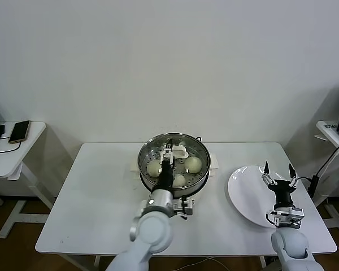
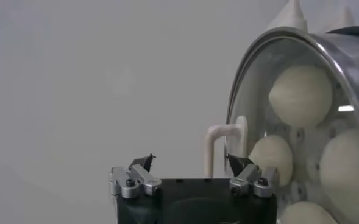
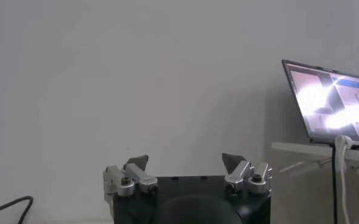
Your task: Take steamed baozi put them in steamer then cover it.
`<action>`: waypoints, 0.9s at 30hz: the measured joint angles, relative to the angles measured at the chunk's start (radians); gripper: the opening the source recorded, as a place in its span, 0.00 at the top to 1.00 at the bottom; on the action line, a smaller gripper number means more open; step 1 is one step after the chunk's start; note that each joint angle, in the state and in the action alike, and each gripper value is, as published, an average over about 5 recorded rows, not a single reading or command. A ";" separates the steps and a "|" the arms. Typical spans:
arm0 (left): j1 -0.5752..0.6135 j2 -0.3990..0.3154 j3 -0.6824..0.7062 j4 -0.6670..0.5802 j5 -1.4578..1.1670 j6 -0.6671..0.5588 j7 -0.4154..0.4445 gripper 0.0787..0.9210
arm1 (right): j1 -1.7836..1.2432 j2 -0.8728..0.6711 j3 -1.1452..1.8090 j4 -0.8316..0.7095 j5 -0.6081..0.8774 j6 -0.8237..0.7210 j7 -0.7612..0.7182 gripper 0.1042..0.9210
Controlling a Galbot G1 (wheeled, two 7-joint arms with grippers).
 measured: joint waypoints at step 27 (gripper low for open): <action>0.324 0.164 -0.619 -0.053 -1.373 -0.425 -0.233 0.12 | -0.102 0.003 -0.034 0.072 0.125 -0.111 -0.040 0.12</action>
